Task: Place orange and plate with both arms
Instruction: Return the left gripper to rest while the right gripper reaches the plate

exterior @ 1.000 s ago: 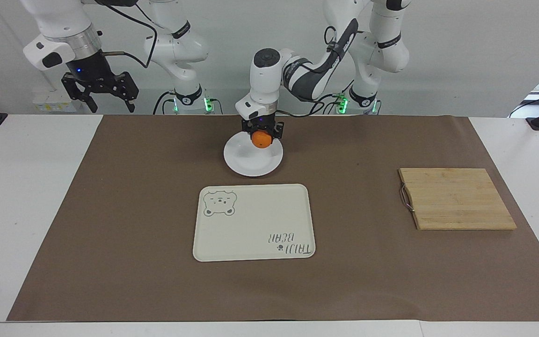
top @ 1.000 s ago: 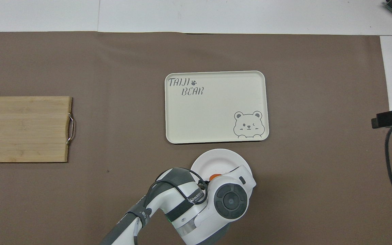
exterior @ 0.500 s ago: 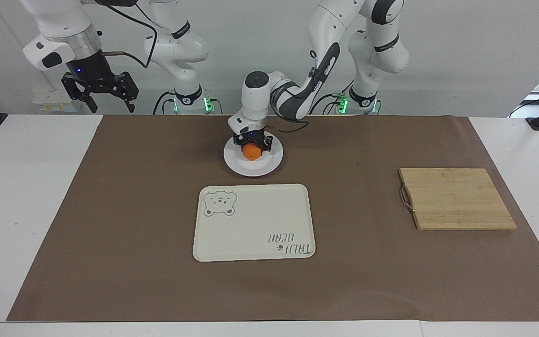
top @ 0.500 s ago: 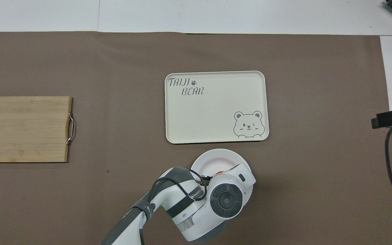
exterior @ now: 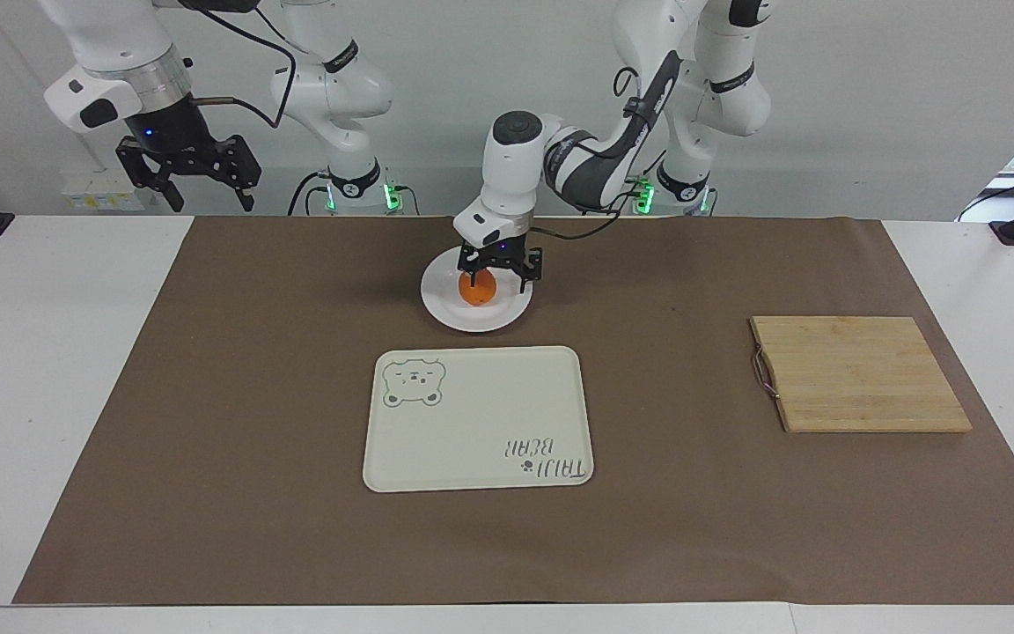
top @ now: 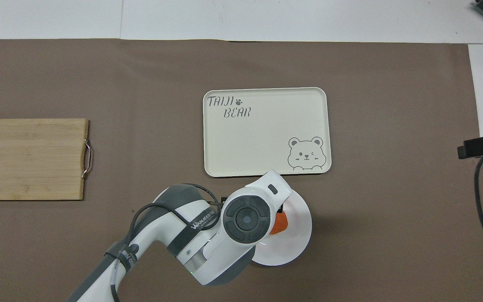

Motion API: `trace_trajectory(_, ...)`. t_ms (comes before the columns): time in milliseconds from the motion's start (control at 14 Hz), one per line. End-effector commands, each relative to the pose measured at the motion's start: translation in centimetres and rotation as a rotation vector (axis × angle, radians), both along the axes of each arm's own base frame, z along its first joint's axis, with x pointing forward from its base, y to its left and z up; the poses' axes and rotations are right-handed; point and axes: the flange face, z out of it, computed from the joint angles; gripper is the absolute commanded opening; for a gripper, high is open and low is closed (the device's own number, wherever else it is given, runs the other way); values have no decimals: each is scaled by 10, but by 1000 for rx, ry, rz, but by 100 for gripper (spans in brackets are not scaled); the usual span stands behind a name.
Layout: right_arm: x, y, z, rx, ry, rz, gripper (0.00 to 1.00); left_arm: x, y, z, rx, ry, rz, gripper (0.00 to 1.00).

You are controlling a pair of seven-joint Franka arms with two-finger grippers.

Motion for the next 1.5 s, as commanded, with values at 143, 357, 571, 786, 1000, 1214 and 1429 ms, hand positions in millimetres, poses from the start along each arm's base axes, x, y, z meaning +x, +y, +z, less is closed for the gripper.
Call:
trace_trajectory(143, -6, 0, 3, -5, 7, 23, 100, 69, 63, 36, 27, -15, 69, 100)
trace_trajectory(357, -8, 1, 2, -3, 19, 29, 100, 112, 120, 63, 37, -9, 68, 100)
trace_trajectory(571, -8, 17, -8, 112, 30, 18, 100, 140, 175, 92, 30, -17, 39, 100)
trace_trajectory(786, -10, 46, -53, 258, 102, 13, 100, 165, 229, 118, 22, -10, 1, 100)
trace_trajectory(1000, -21, 60, -103, 404, 149, -25, 100, 180, 286, 136, 30, -22, 14, 100)
trace_trajectory(1214, -44, 71, -153, 506, 190, -66, 100, 184, 331, 148, 41, -29, 10, 100)
trace_trajectory(1429, -53, 81, -196, 586, 235, -92, 100, 185, 360, 166, 62, -13, -9, 100)
